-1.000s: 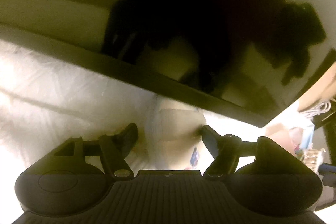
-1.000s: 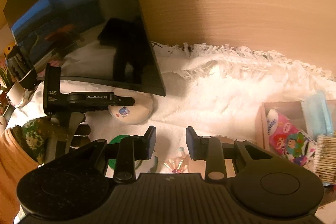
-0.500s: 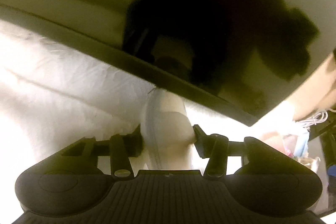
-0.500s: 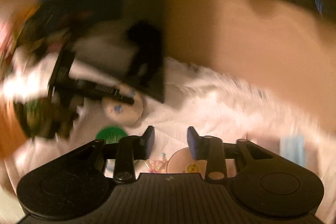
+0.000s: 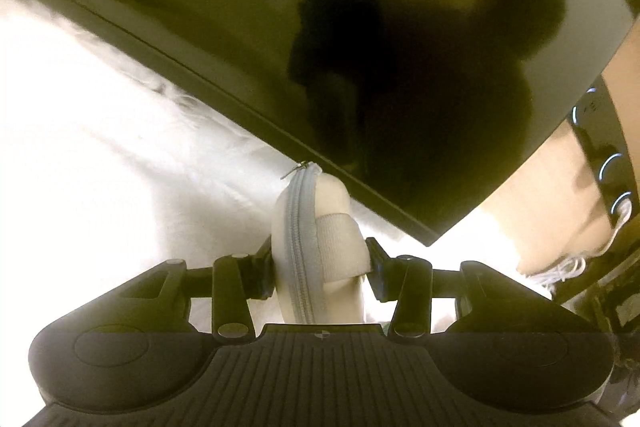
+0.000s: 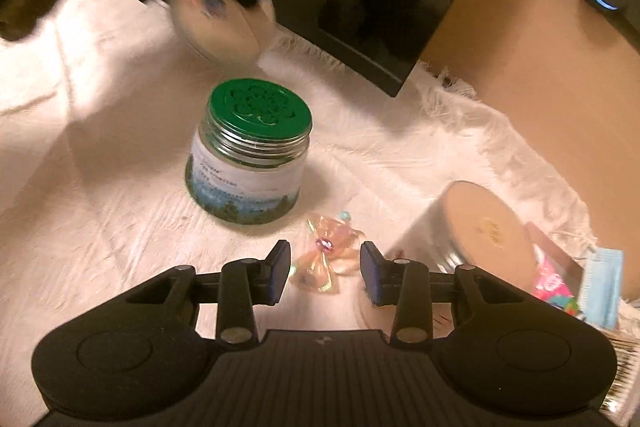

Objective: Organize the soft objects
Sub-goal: 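Grasp the pink-bow wrapped candy with the right gripper while the left holds the case, then carry the round case and the candy over the pink box with both grippers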

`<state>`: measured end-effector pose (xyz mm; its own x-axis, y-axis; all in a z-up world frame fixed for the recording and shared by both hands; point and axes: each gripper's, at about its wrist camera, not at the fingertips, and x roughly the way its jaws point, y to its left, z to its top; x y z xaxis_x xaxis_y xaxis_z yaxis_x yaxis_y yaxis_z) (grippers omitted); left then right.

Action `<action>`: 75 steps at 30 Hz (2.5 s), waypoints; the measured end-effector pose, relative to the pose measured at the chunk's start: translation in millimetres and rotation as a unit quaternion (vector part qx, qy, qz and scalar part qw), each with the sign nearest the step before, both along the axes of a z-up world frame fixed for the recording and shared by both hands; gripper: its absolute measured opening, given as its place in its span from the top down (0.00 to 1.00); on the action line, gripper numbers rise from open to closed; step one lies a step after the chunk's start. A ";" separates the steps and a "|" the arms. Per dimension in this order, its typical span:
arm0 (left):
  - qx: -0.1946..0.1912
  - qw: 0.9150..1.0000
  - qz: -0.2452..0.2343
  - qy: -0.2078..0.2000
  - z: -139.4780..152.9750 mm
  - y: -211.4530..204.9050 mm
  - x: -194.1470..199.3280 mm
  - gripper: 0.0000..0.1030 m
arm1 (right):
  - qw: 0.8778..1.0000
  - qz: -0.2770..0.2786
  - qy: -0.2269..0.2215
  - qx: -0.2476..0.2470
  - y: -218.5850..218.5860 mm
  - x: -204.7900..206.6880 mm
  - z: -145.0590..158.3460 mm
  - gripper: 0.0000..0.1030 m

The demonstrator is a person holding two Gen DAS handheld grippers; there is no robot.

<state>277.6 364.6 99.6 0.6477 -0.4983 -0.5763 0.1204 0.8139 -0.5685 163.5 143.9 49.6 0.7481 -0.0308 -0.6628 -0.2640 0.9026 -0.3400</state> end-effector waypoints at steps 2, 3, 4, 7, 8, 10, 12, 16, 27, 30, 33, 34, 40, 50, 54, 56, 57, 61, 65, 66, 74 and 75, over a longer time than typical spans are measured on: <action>-0.001 1.000 0.011 0.000 3.4 8.8 -12.4 0.53 | 1.000 -0.009 0.010 0.013 0.9 9.2 -6.4 0.74; -0.003 1.000 0.016 0.000 4.1 13.1 -18.0 0.53 | 1.000 -0.014 0.016 0.020 2.7 12.8 -9.9 0.74; -0.004 1.000 0.020 0.000 11.0 27.6 -24.8 0.53 | 0.999 -0.021 0.018 0.022 3.8 15.7 -13.7 0.75; -0.004 0.999 0.034 0.001 10.9 39.3 -37.0 0.53 | 0.999 -0.040 0.012 0.017 7.6 17.1 -24.4 0.75; -0.002 0.999 0.038 0.002 12.7 48.6 -42.4 0.53 | 0.999 -0.042 0.009 0.017 8.2 16.9 -25.5 0.75; 0.002 0.999 0.048 0.005 9.6 55.1 -49.0 0.53 | 0.999 -0.042 0.013 0.016 7.2 19.8 -24.8 0.86; 0.000 0.998 0.057 0.007 8.5 59.6 -53.6 0.53 | 0.999 -0.044 0.007 0.015 4.5 18.3 -18.5 0.89; -0.003 0.998 0.060 -0.011 22.6 61.5 -60.3 0.53 | 0.998 -0.046 -0.029 0.025 -5.0 4.3 18.7 0.89; -0.010 0.994 -0.005 -0.105 107.7 -16.3 -37.7 0.53 | 0.981 -0.060 -0.164 0.089 -65.4 -27.1 151.8 0.89; -0.017 0.991 -0.051 -0.121 121.7 -57.3 -33.1 0.53 | 0.974 -0.081 -0.187 0.095 -93.5 -34.4 175.4 0.89; -0.029 0.986 -0.103 -0.125 130.7 -103.0 -29.8 0.53 | 0.968 -0.110 -0.204 0.098 -123.2 -42.0 190.8 0.89; -0.032 0.984 -0.120 -0.126 132.0 -118.6 -31.4 0.53 | 0.966 -0.121 -0.208 0.099 -134.5 -44.4 194.8 0.89; -0.040 0.972 -0.195 -0.122 129.4 -196.0 -36.9 0.53 | 0.956 -0.171 -0.202 0.126 -190.4 -57.2 202.5 0.89; -0.052 0.972 -0.218 -0.072 95.5 -258.2 -40.2 0.53 | 0.948 -0.194 -0.151 0.201 -277.6 -64.5 200.8 0.88; -0.063 0.973 -0.220 -0.041 77.3 -269.0 -40.1 0.53 | 0.942 -0.202 -0.131 0.235 -302.5 -62.3 193.6 0.88; -0.069 0.972 -0.225 -0.027 65.3 -280.8 -39.2 0.53 | 0.939 -0.208 -0.120 0.245 -309.8 -59.5 187.1 0.88; -0.075 0.971 -0.227 -0.022 59.7 -286.3 -38.3 0.53 | 0.939 -0.208 -0.114 0.251 -312.1 -57.8 183.9 0.88; -0.076 0.966 -0.247 0.018 18.4 -325.5 -27.3 0.51 | 0.933 -0.210 -0.069 0.284 -324.9 -42.4 162.3 0.88; 0.012 0.965 -0.260 0.027 -10.2 -354.0 -26.7 0.46 | 0.929 -0.219 -0.032 0.297 -334.3 -29.3 140.7 0.88; 0.012 0.966 -0.259 0.024 -10.9 -354.6 -27.7 0.47 | 0.927 -0.222 -0.026 0.300 -337.1 -26.8 136.5 0.88; 0.065 0.964 -0.258 0.000 18.2 -355.4 -43.3 0.49 | 0.914 -0.220 0.013 0.342 -342.0 -9.1 112.8 0.88; 0.071 0.963 -0.261 -0.004 21.5 -355.3 -44.4 0.49 | 0.915 -0.220 0.012 0.338 -341.5 -5.8 112.6 0.88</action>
<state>233.2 9.3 121.1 0.3348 -0.6740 -0.6585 0.5380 0.7105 -0.4536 157.7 -197.6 162.1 0.7467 0.0966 -0.6581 0.1761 0.9254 0.3357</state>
